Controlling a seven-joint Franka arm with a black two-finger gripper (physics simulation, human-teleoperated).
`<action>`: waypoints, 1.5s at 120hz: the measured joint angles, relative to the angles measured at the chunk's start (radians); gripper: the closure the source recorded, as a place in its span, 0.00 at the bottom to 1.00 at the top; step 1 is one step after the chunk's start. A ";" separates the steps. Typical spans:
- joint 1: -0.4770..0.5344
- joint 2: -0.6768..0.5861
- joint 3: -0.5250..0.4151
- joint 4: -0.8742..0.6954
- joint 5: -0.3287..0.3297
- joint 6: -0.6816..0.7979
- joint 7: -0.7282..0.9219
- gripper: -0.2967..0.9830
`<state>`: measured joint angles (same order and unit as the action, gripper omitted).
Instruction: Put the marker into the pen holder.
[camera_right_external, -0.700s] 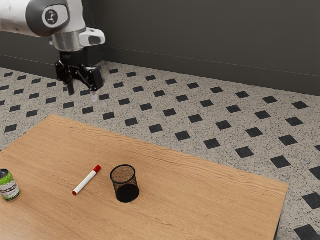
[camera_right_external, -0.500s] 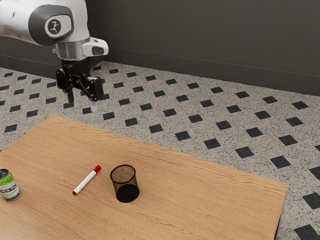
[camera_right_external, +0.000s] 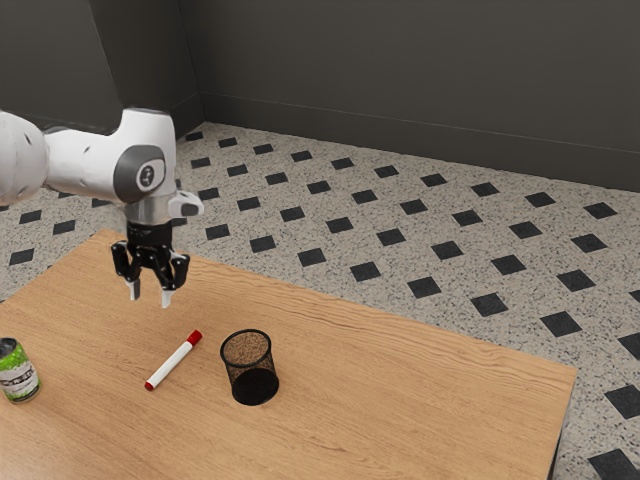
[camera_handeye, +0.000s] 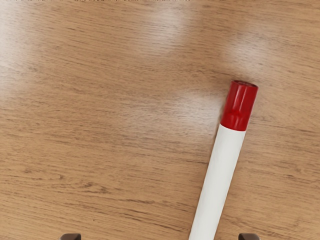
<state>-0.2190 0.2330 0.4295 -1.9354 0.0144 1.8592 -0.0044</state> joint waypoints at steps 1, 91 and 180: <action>0.000 0.006 0.000 -0.001 -0.004 0.006 0.003 0.47; -0.046 0.101 -0.007 -0.163 -0.118 0.428 0.226 0.52; -0.062 0.062 -0.006 -0.277 -0.149 0.490 0.346 0.71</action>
<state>-0.2810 0.2947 0.4235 -2.2124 -0.1342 2.3492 0.3417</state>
